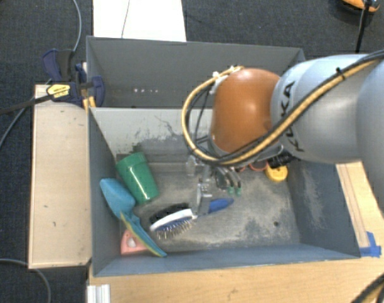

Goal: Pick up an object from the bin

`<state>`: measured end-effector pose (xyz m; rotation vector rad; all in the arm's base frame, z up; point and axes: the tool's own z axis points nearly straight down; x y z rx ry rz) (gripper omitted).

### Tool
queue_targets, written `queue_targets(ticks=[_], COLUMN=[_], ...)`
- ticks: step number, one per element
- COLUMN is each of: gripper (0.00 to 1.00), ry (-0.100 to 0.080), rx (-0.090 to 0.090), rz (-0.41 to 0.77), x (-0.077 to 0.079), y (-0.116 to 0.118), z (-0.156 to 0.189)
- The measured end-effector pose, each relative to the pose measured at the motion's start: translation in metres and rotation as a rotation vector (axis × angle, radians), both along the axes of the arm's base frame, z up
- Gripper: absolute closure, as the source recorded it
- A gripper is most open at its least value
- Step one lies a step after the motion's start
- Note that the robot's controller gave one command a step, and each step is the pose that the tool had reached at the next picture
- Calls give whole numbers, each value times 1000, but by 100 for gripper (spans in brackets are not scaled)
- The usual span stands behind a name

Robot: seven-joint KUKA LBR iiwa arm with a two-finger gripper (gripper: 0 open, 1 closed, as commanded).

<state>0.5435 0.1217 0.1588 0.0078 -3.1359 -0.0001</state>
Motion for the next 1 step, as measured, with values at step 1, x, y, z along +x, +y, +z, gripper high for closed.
queue_targets(ticks=[1], gripper=[100], ry=[-8], rx=[1], rz=[-6], x=[2], y=[-1], z=[5])
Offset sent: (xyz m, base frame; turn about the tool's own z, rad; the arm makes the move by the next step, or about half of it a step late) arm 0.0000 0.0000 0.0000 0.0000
